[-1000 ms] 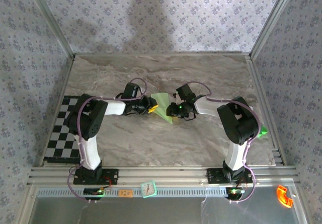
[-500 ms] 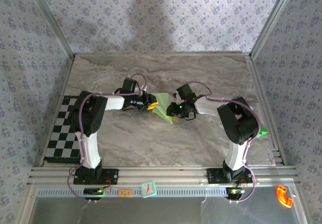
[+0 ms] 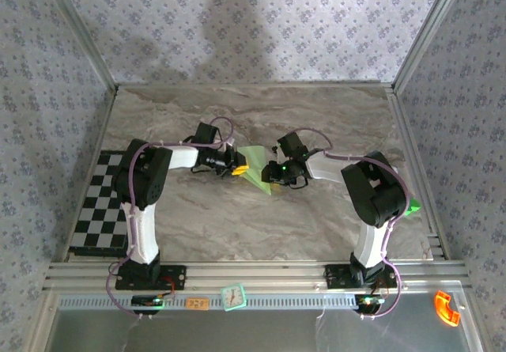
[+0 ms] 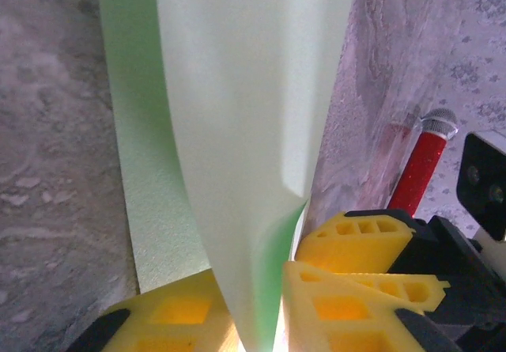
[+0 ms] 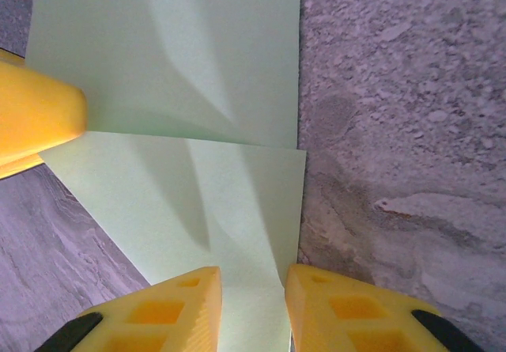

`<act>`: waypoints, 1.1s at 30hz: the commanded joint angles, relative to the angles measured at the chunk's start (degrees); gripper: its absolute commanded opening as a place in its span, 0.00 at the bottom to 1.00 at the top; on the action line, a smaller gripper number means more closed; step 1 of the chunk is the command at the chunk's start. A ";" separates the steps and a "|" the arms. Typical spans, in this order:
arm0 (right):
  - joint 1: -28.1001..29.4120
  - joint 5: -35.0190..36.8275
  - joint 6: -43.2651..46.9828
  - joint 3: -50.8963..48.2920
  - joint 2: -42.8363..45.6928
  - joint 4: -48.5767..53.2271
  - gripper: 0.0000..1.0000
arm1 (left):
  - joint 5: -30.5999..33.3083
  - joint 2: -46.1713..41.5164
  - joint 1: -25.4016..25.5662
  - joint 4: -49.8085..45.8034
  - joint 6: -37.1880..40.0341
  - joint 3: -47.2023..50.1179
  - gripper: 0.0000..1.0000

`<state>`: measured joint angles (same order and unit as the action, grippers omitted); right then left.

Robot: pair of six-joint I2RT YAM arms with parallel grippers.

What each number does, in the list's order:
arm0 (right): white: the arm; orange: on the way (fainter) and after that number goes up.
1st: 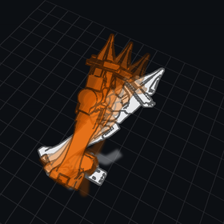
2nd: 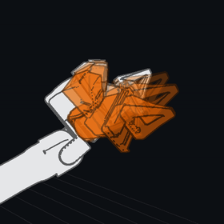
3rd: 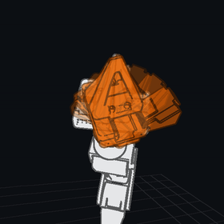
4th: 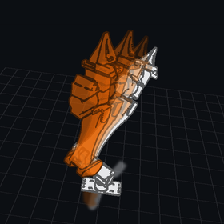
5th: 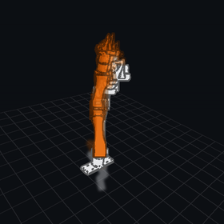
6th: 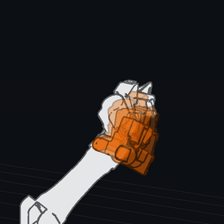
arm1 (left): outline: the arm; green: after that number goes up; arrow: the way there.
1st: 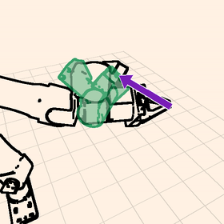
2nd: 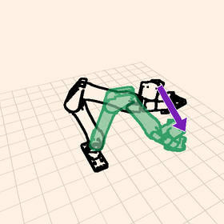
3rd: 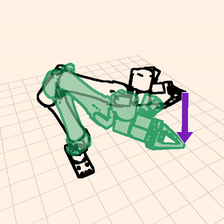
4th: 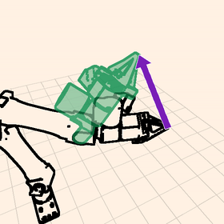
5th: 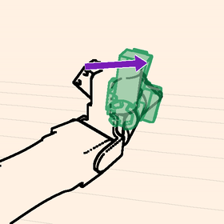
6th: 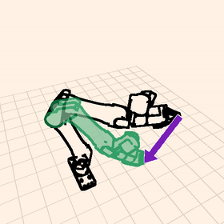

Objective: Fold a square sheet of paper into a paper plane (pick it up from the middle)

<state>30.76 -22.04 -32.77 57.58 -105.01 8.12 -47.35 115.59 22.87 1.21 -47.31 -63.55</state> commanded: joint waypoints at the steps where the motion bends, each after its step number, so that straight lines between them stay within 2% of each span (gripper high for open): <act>1: -0.71 1.61 0.91 0.12 -0.92 2.11 0.32 | -1.09 0.18 -0.04 -2.70 2.21 -1.40 0.15; 4: -0.86 1.13 2.68 0.40 0.87 1.49 0.35 | 0.30 -0.58 -0.03 -3.49 2.56 -1.21 0.08; 6: -0.99 3.27 5.09 0.80 3.30 2.73 0.40 | 1.61 -1.58 -0.08 -3.62 2.64 -0.82 0.04; 10: -1.14 11.34 10.45 -0.76 9.02 3.06 0.58 | 5.85 -4.70 0.04 -3.81 1.73 1.13 0.02; 14: -0.62 15.67 17.34 -3.14 13.33 1.29 0.65 | 9.31 -7.41 0.65 -3.51 -0.15 3.13 0.02; 17: 2.13 18.46 23.08 -4.20 14.85 0.37 0.65 | 12.38 -8.68 1.52 -4.66 -1.09 3.62 0.02; 22: 9.92 23.22 30.49 -4.59 13.96 -1.97 0.57 | 15.90 -9.92 2.54 -6.90 -2.50 3.45 0.02; 26: 14.14 25.80 32.23 -3.34 11.11 -2.38 0.49 | 16.59 -10.32 2.76 -7.76 -3.38 3.13 0.02; 33: 16.80 29.12 32.60 -0.58 5.68 -1.85 0.46 | 16.57 -10.15 2.93 -9.30 -4.84 2.22 0.02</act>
<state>47.00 3.51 -1.85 54.48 -97.60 5.76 -31.24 107.02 25.56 -6.28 -50.92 -60.51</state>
